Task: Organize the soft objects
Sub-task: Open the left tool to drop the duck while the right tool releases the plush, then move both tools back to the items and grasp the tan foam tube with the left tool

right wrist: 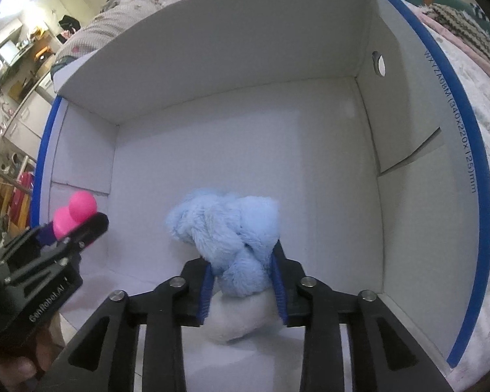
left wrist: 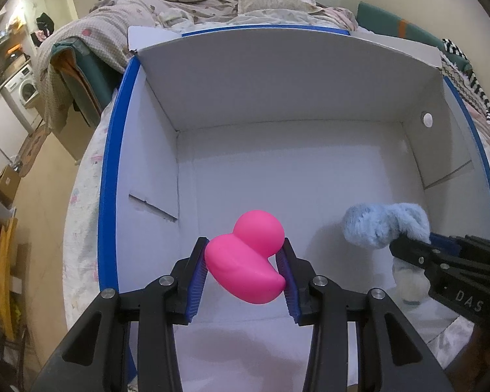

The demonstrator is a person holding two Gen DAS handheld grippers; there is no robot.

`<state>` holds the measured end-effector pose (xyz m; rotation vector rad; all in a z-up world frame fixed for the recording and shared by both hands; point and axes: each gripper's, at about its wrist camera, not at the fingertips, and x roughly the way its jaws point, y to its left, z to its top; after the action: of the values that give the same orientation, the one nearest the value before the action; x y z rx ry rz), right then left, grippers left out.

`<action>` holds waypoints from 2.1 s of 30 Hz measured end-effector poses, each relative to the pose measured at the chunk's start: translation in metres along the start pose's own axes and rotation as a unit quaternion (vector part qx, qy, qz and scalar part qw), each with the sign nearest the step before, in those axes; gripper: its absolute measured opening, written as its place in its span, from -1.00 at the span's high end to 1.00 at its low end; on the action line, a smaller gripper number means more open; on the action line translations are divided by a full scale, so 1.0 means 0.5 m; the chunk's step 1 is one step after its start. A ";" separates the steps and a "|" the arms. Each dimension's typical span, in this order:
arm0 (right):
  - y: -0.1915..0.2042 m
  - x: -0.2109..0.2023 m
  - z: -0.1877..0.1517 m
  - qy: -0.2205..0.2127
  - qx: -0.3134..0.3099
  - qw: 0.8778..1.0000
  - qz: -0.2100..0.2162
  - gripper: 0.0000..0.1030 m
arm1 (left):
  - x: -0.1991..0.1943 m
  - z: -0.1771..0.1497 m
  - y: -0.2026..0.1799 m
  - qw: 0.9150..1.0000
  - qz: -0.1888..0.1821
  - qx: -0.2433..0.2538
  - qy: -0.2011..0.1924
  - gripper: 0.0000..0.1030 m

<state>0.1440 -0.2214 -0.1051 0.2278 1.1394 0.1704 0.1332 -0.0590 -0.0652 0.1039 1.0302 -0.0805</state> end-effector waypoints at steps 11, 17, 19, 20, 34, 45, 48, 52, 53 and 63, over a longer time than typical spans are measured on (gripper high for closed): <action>-0.015 -0.034 0.000 -0.037 0.030 0.998 0.037 -0.63 | -0.018 -0.001 -0.008 1.000 -0.003 0.012 -0.016 -0.29; -0.023 -0.034 0.006 -0.030 0.048 0.997 0.046 -0.73 | -0.033 -0.003 0.000 1.000 -0.006 0.004 -0.024 -0.30; -0.027 -0.038 0.005 -0.031 0.053 0.997 0.050 -0.73 | -0.040 -0.004 0.005 1.000 -0.004 0.001 -0.028 -0.30; -0.029 -0.039 0.003 -0.030 0.055 0.997 0.051 -0.73 | -0.043 -0.006 0.007 1.000 -0.003 -0.001 -0.029 -0.30; -0.002 -0.107 -0.036 -0.066 0.012 0.997 0.025 -0.73 | -0.139 -0.059 0.034 0.998 0.004 -0.009 -0.055 -0.30; -0.004 -0.161 -0.095 -0.082 -0.001 0.997 0.007 -0.73 | -0.181 -0.127 0.104 0.996 0.019 -0.074 -0.050 -0.30; -0.010 -0.170 -0.115 -0.080 -0.001 0.997 -0.002 -0.73 | -0.190 -0.140 0.134 0.994 0.018 -0.101 -0.048 -0.30; -0.012 -0.184 -0.128 -0.085 0.000 0.996 -0.006 -0.73 | -0.195 -0.160 0.162 0.991 0.020 -0.122 -0.045 -0.30; -0.013 -0.185 -0.131 -0.084 0.000 0.996 -0.005 -0.73 | -0.196 -0.163 0.165 0.991 0.022 -0.123 -0.044 -0.30; -0.005 -0.185 -0.167 -0.065 0.015 0.998 0.016 -0.73 | -0.169 -0.188 0.168 0.992 0.017 -0.123 -0.002 -0.30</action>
<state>0.0299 -0.2392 -0.0579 0.2811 1.0106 0.1647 0.0197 0.0373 -0.0365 -0.1032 1.0253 0.0781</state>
